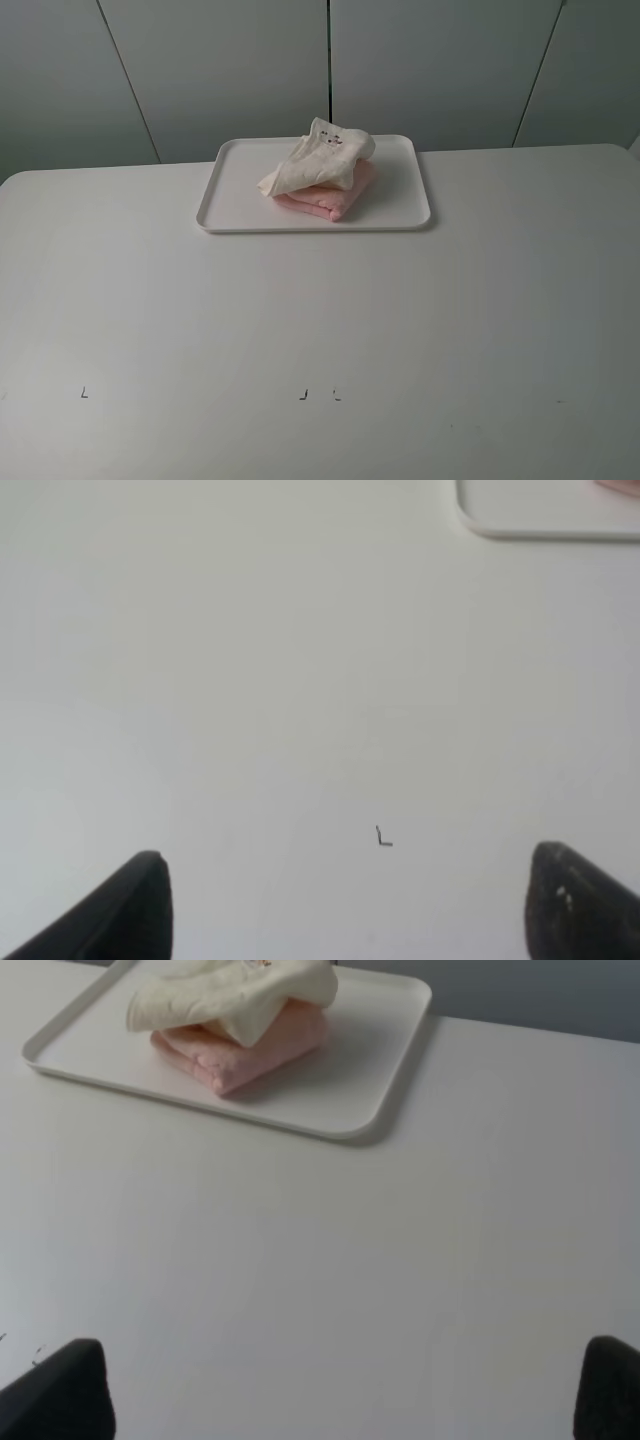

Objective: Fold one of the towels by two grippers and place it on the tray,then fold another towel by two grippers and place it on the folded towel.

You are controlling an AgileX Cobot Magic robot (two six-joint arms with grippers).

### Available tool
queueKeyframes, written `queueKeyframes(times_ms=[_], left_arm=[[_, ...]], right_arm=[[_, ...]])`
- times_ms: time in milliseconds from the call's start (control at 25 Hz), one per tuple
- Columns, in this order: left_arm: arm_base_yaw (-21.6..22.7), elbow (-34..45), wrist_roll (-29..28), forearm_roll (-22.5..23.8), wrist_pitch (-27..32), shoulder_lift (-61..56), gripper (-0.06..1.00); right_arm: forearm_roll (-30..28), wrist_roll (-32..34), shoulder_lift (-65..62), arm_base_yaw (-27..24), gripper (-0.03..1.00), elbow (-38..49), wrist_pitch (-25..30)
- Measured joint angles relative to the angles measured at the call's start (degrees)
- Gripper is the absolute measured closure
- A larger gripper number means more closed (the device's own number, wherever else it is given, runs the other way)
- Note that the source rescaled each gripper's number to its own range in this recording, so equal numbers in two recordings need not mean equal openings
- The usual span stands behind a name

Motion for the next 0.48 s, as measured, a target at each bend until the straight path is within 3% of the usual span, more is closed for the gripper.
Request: queueKeyframes(times_ms=[280,480], left_arm=[[0.0,0.5,-1.3,1.9,0.2,-5.5,0.02],[0.0,1.2,-1.2,2.7,-3.6,-6.0,0.02]], right_arm=[[-0.2,0.2,-0.7,0.0,-0.03,0.1,0.1],[-1.4,0.2,-0.7,0.0,-0.03,0.4,-0.2]])
